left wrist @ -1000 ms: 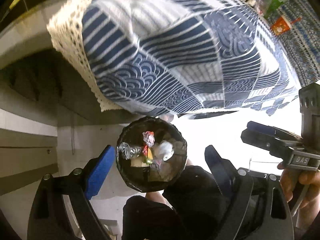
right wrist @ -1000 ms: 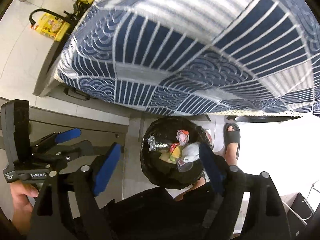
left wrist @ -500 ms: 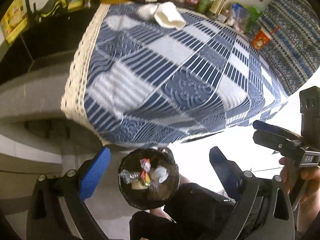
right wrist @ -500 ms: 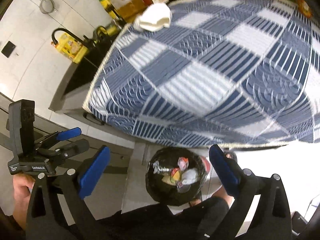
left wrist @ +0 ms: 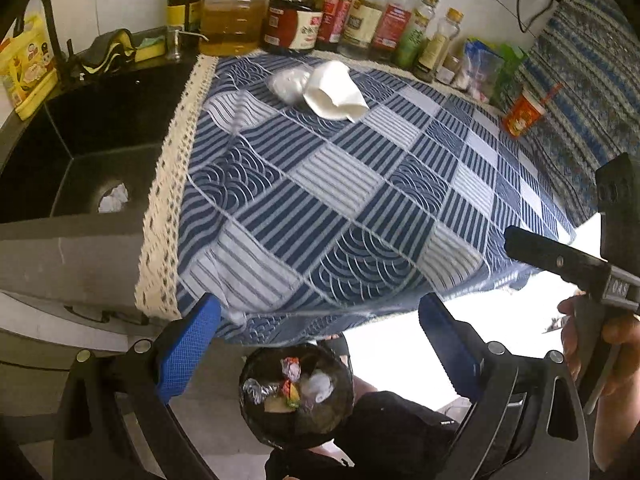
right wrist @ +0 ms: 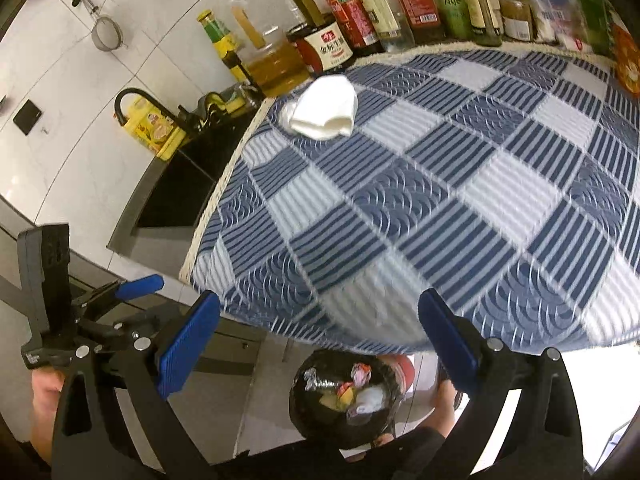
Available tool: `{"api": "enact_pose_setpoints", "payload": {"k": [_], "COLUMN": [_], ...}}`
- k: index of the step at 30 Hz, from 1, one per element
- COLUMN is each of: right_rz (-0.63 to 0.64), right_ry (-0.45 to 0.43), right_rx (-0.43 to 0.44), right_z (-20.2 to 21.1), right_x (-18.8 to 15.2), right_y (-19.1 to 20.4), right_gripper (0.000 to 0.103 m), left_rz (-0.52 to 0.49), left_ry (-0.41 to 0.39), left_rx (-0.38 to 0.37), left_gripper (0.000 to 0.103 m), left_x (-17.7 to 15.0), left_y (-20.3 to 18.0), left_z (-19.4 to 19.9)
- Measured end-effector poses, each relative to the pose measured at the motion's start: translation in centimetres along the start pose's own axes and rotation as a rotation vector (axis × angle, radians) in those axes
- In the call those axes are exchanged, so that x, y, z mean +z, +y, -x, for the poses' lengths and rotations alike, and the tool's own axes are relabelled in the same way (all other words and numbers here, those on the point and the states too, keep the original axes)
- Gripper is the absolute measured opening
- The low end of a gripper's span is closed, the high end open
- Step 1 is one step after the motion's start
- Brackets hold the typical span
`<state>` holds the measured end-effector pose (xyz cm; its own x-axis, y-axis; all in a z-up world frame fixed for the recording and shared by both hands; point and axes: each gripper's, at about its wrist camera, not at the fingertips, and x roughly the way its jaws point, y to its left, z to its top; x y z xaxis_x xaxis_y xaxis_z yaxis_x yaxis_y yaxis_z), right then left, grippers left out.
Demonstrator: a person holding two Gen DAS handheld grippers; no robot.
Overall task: Collect trash
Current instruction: 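Raise both tools back up to the table, then move the left tool over the crumpled clear plastic bag while the right tool holds the tissue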
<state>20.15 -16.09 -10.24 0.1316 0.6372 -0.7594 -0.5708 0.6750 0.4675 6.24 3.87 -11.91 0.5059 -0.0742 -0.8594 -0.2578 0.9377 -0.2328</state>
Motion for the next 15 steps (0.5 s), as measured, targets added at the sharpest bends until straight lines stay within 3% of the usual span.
{"api": "enact_pose_setpoints", "payload": {"k": [15], "right_rz": [-0.024], "right_ry": [0.063], "right_rx": [0.096], "right_z": [-7.3], "right_x": [11.6], "right_y": [-1.4], "right_gripper": [0.098], "left_rz": [0.135], "left_ry": [-0.030], "left_rx": [0.070], "left_gripper": [0.096], "left_x": [5.4], "left_y": [3.0], "left_z": [-0.7]}}
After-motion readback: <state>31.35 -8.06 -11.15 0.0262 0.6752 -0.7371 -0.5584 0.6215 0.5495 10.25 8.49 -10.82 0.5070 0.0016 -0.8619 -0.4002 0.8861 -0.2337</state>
